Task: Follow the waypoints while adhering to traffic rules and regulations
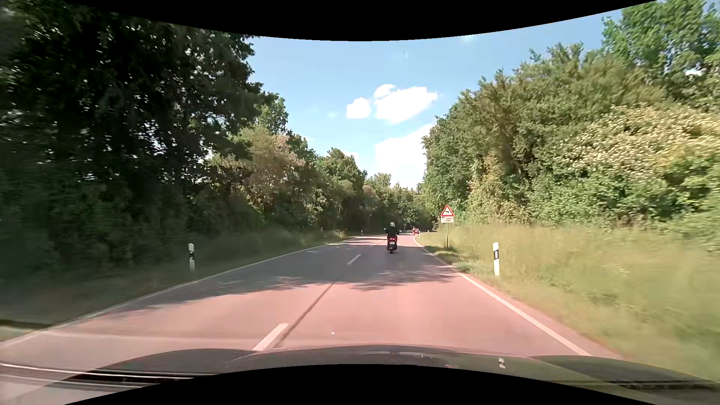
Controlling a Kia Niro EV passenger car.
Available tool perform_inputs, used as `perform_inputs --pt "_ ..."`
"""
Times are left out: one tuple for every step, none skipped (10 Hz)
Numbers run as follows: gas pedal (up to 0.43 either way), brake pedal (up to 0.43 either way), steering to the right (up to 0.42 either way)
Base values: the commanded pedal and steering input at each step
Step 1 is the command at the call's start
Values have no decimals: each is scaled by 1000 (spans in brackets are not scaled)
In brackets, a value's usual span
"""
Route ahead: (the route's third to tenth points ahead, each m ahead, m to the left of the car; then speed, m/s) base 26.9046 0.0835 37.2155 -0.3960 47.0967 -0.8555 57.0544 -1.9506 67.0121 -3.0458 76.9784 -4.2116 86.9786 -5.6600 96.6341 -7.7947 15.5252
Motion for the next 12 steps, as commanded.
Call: perform_inputs --pt "150 12 14" --pt "150 12 19" --pt "150 12 20" --pt "150 6 20" --pt "150 12 20" --pt "150 12 20" --pt "150 12 19" --pt "150 12 18" --pt "150 12 17" --pt "150 12 16" --pt "150 12 15" --pt "150 12 14"
